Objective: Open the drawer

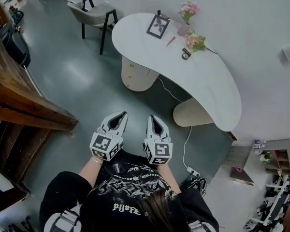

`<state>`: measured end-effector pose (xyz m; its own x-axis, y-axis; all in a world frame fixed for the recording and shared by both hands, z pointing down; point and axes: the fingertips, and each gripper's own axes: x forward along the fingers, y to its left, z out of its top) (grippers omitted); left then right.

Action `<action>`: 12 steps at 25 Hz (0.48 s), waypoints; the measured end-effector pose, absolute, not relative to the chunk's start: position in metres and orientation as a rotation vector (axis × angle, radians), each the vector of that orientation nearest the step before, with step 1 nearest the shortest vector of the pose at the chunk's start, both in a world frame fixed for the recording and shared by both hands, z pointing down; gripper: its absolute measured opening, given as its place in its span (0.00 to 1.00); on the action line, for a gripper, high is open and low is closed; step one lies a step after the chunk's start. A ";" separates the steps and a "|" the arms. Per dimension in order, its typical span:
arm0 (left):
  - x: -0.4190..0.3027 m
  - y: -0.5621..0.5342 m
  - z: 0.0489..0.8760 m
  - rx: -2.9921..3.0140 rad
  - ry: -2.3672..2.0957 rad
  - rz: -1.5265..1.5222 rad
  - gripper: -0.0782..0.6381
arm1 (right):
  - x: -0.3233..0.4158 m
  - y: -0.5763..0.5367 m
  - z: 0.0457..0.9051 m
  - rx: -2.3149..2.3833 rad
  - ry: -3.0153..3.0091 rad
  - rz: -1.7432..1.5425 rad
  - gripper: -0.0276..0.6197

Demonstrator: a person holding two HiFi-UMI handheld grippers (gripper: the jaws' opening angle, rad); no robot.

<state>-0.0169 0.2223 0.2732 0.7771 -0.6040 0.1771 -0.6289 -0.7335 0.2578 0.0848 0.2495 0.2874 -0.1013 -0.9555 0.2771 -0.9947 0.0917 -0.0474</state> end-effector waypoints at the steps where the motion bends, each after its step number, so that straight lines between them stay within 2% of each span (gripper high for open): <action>1: -0.020 0.216 0.276 2.661 -0.942 0.127 0.15 | 0.084 0.244 0.289 1.993 -2.173 0.338 0.08; 12: -0.039 0.176 0.289 2.622 -0.910 0.137 0.15 | 0.066 0.215 0.296 1.984 -2.122 0.350 0.08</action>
